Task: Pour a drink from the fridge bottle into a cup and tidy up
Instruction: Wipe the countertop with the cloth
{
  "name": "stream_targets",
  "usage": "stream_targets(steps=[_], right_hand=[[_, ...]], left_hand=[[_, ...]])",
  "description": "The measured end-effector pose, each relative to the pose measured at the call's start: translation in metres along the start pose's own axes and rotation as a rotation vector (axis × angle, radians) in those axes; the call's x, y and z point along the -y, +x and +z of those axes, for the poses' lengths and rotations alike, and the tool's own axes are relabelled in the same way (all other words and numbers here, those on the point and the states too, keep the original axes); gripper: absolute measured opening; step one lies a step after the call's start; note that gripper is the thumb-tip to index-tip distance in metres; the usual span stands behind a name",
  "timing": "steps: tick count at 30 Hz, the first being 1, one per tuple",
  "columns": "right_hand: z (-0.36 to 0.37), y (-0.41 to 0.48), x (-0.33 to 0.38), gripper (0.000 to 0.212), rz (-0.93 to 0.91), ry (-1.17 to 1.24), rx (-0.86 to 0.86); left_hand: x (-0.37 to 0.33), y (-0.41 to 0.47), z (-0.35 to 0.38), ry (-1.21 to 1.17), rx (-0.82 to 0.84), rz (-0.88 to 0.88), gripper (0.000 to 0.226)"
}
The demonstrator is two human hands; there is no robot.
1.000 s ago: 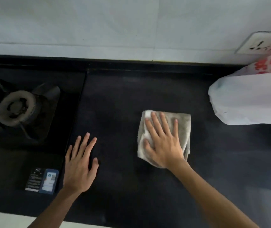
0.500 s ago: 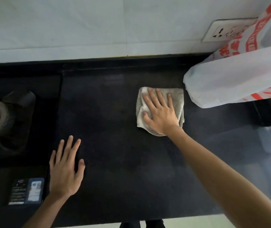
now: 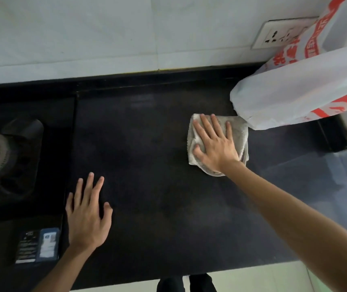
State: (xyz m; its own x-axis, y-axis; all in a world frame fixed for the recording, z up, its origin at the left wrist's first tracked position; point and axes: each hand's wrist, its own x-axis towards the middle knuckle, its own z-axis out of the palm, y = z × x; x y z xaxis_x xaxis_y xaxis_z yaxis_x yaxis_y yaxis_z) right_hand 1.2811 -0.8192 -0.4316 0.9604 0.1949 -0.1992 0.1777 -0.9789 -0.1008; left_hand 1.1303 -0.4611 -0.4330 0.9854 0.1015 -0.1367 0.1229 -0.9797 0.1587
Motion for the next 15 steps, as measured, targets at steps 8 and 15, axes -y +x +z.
stream_targets(steps=[8, 15], right_hand=[[0.019, -0.116, 0.081, 0.076, -0.077, 0.086, 0.008], [0.003, 0.028, 0.134, 0.075, -0.178, 0.012, 0.029]], left_hand=[[-0.004, -0.002, -0.001, -0.025, -0.032, 0.014, 0.068], [-0.001, -0.001, -0.002, -0.029, -0.038, 0.018, 0.066]])
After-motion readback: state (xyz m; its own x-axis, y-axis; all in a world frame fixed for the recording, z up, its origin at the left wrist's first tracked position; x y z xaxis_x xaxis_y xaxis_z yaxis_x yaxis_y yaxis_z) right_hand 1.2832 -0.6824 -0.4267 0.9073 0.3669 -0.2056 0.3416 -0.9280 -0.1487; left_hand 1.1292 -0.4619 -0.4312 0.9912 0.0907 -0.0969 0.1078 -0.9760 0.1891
